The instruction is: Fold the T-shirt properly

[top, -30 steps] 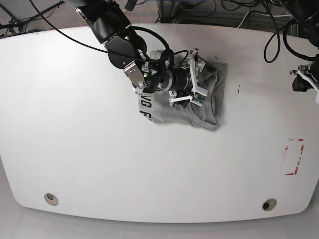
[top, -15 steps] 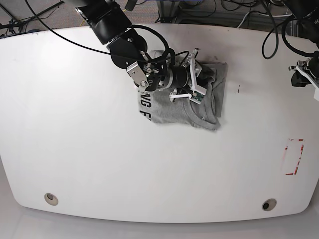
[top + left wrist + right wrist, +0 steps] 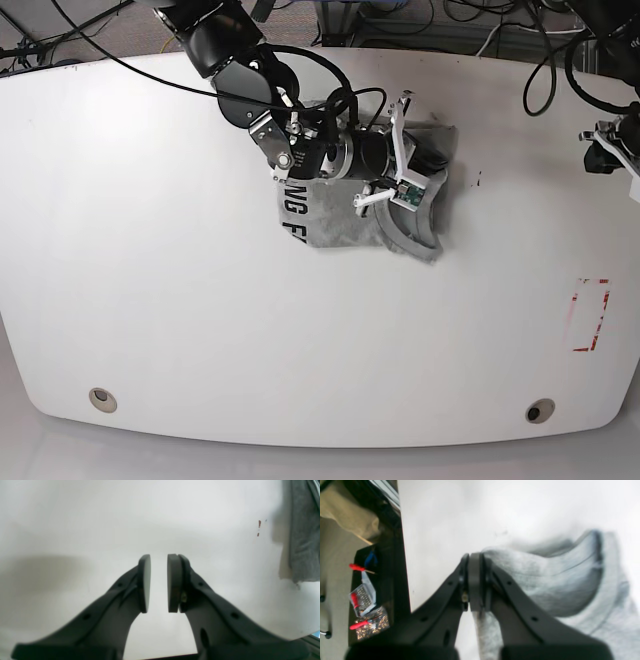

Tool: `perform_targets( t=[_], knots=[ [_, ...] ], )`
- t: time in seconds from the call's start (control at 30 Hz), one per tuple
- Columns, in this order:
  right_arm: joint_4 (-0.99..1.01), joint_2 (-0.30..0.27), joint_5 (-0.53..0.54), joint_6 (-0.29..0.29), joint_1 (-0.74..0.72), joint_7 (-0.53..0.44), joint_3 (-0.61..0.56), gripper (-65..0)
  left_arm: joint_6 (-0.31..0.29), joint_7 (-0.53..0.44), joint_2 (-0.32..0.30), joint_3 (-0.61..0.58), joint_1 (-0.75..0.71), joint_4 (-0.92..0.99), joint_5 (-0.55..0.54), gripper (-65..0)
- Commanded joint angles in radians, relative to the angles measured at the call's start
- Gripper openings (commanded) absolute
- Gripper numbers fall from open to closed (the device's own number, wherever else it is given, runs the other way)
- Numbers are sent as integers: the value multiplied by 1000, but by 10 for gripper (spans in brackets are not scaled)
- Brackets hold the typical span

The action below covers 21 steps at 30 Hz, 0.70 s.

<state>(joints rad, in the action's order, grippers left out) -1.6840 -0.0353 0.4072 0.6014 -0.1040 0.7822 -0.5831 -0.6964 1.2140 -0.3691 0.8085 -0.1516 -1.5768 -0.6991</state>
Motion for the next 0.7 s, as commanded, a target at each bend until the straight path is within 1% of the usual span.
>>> perform_targets(
  t=[0.0, 0.13, 0.23, 0.3, 0.37, 0.53, 0.63, 0.67],
  knots=[
    [-35, 35, 22, 9, -18, 15, 2, -650, -2, -15, -6, 4, 5, -17, -12, -547],
    [-29, 67, 100, 10, -24, 18, 1, -650, -2, -15, -1, 2, 4, -21, -12, -547],
    [-26, 104, 134, 10, -24, 18, -1, -650, -2, -13, -1, 2, -16, -23, -12, -547],
    [-17, 122, 129, 10, -24, 18, -5, -650, -2, -13, 0, 2, -21, -23, -12, -547],
    [25, 140, 129, 10, -30, 18, -41, -650, -2, -13, 0, 2, -24, -21, -12, -547],
    [177, 151, 129, 2, -95, 10, -133, -650, -2, -13, 0, 2, -23, -23, -12, -547],
    [261, 160, 129, 1, -109, -46, -171, -642, -2, -13, 0, 1, -19, -24, -17, -547],
    [293, 162, 129, 1, -110, -65, -179, -617, -2, -13, 0, 1, -16, -24, -17, -547]
  ],
)
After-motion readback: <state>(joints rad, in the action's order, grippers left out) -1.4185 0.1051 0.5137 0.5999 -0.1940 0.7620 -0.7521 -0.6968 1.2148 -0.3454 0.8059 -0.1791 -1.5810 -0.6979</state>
